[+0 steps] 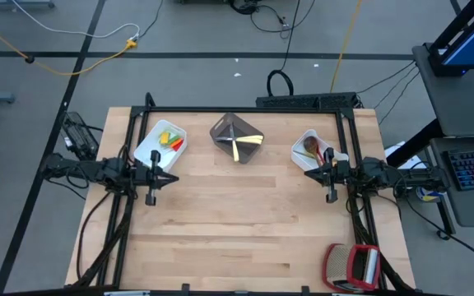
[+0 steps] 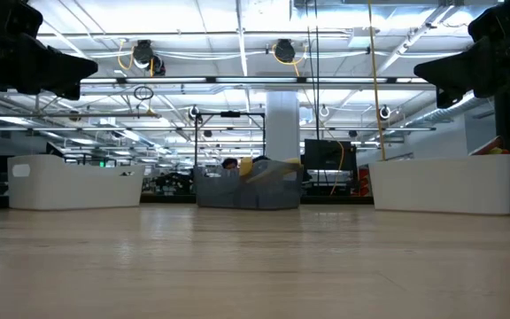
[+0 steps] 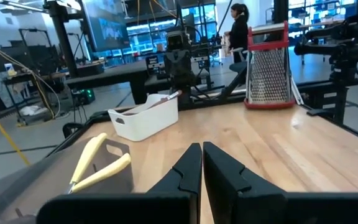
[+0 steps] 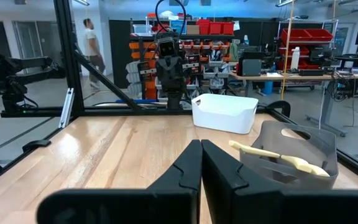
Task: Pick & Place Kitchen Items
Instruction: Return to Home Position
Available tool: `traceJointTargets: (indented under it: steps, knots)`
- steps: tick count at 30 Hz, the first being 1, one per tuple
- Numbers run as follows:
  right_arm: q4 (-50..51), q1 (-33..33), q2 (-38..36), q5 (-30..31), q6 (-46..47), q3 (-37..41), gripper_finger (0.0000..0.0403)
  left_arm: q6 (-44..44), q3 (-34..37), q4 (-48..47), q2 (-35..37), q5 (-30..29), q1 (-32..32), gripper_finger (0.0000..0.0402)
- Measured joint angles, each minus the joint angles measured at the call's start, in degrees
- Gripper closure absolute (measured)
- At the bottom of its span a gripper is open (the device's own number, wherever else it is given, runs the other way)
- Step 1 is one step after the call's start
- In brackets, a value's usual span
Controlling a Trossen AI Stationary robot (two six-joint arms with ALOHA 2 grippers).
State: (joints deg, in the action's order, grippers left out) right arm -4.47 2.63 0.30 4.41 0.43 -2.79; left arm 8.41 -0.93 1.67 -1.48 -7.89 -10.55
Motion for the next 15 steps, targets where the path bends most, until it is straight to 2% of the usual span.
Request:
traceJointTargets:
  steps: [15]
  knots:
    - [0.0, 0.0, 0.0, 0.0, 0.0, 0.0, 0.0401, -0.1, 0.3, 2.1, 0.0, -0.2, 0.0, 0.038]
